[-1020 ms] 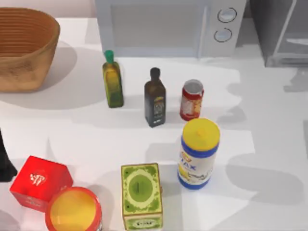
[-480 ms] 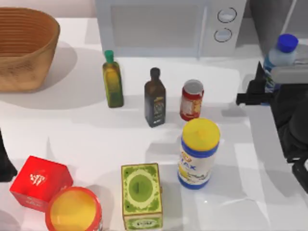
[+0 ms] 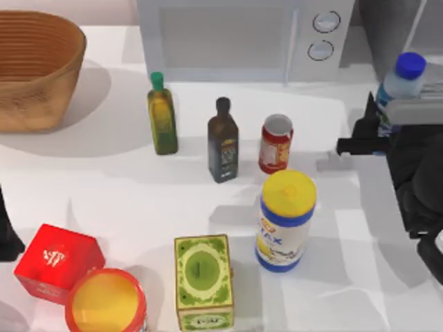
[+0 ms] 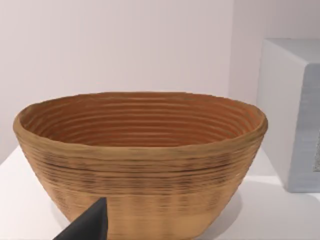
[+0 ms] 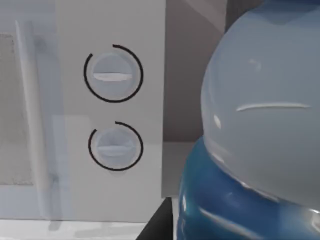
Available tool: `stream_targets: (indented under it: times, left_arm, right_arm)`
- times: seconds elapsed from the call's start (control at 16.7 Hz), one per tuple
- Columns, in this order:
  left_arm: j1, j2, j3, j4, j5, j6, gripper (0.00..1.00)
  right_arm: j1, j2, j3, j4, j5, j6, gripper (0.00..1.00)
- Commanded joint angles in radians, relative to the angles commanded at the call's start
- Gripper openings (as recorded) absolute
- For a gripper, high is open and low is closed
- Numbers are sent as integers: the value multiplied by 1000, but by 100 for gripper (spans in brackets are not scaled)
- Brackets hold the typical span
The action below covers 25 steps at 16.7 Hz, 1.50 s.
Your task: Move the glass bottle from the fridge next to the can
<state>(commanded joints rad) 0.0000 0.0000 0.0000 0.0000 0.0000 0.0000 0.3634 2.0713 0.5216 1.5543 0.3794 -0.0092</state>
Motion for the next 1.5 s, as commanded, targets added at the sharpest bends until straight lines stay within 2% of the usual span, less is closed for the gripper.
stream_targets:
  times: [0.18,0.96,1.5]
  left_arm:
    - [0,0,0,0,0,0,100]
    - [0,0,0,0,0,0,100]
    - [0,0,0,0,0,0,100]
  right_arm:
    - [0,0,0,0,0,0,0]
    - [0,0,0,0,0,0,98]
    - [-1,0,1,0,0,0,100]
